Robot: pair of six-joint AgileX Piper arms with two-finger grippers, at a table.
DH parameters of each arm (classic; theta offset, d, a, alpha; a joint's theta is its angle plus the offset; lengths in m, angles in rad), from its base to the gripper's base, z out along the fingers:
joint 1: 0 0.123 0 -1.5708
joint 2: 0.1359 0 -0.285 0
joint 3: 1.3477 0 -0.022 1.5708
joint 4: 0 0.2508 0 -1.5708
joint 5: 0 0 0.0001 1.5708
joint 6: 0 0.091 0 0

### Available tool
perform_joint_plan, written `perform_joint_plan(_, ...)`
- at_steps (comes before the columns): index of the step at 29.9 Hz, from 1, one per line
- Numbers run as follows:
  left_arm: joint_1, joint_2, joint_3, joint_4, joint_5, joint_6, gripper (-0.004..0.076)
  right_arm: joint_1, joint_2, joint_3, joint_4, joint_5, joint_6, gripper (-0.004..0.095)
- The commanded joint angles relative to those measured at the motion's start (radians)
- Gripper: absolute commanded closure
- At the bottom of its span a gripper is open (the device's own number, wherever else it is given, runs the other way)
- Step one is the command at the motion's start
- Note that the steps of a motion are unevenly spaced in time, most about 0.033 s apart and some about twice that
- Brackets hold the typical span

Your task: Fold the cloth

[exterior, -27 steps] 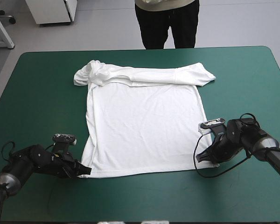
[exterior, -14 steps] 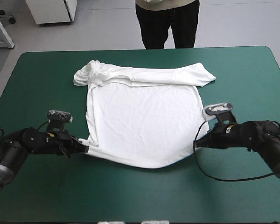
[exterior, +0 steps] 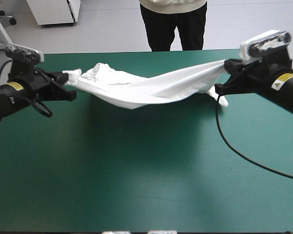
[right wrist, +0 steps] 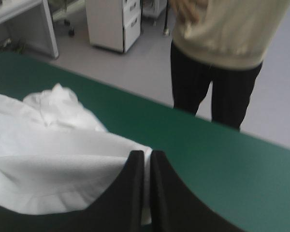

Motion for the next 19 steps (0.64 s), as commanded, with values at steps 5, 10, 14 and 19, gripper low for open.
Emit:
perform_joint_plan(5, -0.002, -0.022, -0.357, -0.017, -0.147, -0.009, 0.0733, -0.001, -0.022, -0.393, -0.033, -0.091, -0.075, 0.0925)
perform_joint_plan(10, -0.002, -0.020, -0.585, 0.022, -0.180, -0.009, 0.0733, -0.001, -0.022, -0.580, -0.033, -0.092, -0.119, 0.0925)
perform_joint_plan(14, -0.002, -0.020, -0.695, 0.050, -0.180, -0.009, 0.0733, -0.001, -0.022, -0.678, -0.033, -0.092, -0.156, 0.0925)
perform_joint_plan(19, -0.002, -0.020, -0.781, 0.069, -0.205, -0.011, 0.0733, -0.001, -0.022, -0.766, -0.044, -0.095, -0.180, 0.0925)
